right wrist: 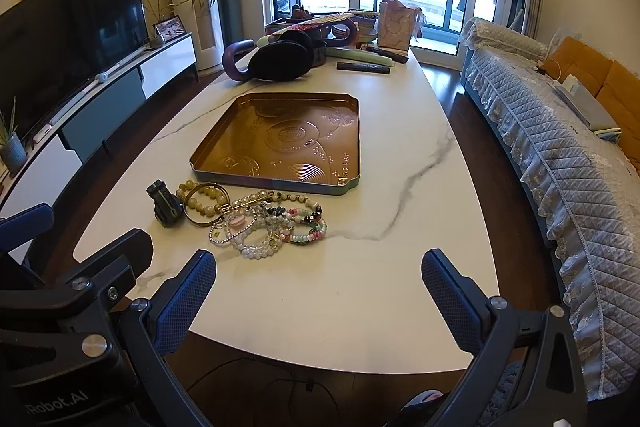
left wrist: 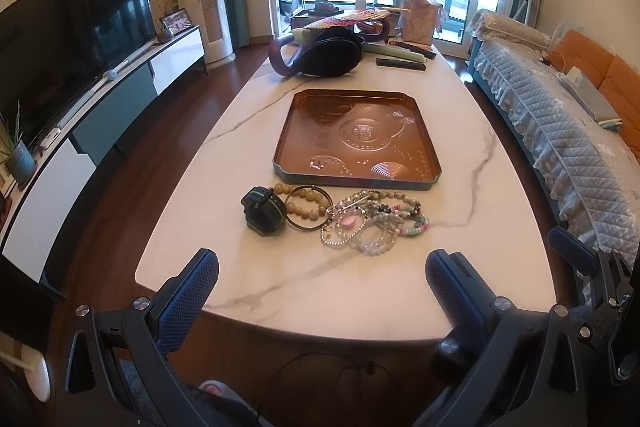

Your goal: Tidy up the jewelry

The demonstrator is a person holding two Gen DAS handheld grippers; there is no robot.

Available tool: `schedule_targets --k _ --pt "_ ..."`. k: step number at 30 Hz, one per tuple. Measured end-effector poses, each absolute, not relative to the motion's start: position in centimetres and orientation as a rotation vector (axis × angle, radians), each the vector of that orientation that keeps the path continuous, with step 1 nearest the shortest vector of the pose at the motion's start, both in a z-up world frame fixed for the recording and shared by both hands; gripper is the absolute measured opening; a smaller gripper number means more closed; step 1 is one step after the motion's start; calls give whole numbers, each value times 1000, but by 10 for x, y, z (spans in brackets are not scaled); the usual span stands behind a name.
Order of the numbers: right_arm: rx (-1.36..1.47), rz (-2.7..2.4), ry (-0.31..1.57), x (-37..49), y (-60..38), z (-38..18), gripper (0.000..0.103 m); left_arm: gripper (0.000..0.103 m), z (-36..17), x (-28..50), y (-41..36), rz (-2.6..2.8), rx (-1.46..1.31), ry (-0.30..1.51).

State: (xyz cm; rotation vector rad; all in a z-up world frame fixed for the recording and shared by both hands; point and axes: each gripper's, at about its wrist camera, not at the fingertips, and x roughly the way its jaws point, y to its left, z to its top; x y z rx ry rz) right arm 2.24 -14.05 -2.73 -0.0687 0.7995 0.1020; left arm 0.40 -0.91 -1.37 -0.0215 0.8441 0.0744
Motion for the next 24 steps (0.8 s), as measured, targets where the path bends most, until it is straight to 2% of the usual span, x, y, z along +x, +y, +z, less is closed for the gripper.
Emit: schedule_targets --k 24 --pt "-74 97 800 22 -144 -29 102 103 -16 5 -12 68 -24 854"
